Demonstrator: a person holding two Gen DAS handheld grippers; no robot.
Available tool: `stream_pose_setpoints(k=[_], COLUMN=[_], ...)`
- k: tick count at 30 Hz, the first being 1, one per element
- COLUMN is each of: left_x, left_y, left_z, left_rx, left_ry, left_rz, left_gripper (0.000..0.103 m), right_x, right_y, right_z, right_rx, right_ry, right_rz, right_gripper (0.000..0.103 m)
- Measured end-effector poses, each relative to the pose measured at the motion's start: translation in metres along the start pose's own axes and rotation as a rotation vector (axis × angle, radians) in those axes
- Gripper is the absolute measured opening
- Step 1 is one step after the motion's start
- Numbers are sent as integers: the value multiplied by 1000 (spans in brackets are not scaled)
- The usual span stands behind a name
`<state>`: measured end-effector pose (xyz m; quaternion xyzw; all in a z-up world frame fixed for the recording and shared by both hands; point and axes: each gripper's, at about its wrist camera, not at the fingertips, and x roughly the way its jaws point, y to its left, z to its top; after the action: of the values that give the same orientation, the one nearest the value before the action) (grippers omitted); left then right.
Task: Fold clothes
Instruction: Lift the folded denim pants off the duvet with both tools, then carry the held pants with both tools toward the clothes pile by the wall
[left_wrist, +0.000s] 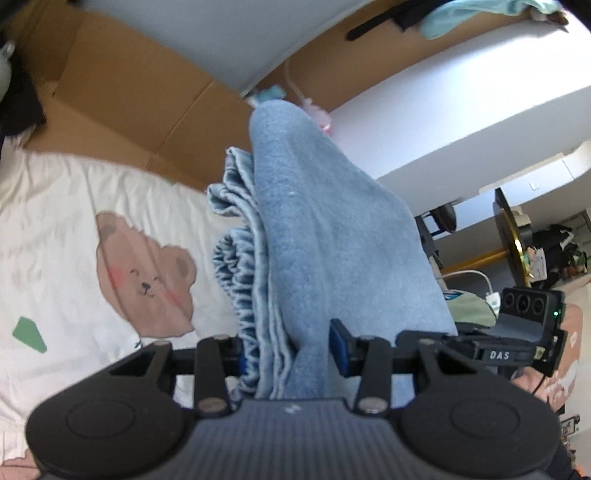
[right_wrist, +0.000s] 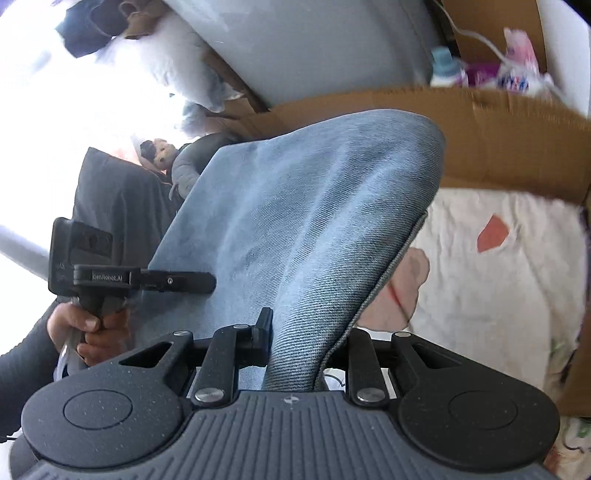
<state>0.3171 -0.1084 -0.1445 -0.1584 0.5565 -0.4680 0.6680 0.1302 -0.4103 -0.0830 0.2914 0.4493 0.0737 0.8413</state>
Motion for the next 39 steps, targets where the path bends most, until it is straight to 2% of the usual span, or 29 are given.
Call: stream_pose_setpoints(k=[7,14,22,31,39], left_x=[-30,-45,-34,-2,44], left_y=[-44,-79,-99,-142,-152], left_z=[7,6,14,24,5], left_rx=[42,87,86,172,93], left_ry=[-42,-46,-42,-47,-74], left_rz=[-24,4,18,10,-35], left_gripper=[43,42,41,41,41], right_x=[-52,-81,-103,-148,-177], right_y=[42,42,30,1,-27], right_z=[10,-6,-9,-15,-29], right_rx=[-28,-27,-35,-38,-23], right_ry=[-61,-151,-187,-274,-299], right_rz=[-17,57,90,94,44], right_gripper=[21,21,21,21,21])
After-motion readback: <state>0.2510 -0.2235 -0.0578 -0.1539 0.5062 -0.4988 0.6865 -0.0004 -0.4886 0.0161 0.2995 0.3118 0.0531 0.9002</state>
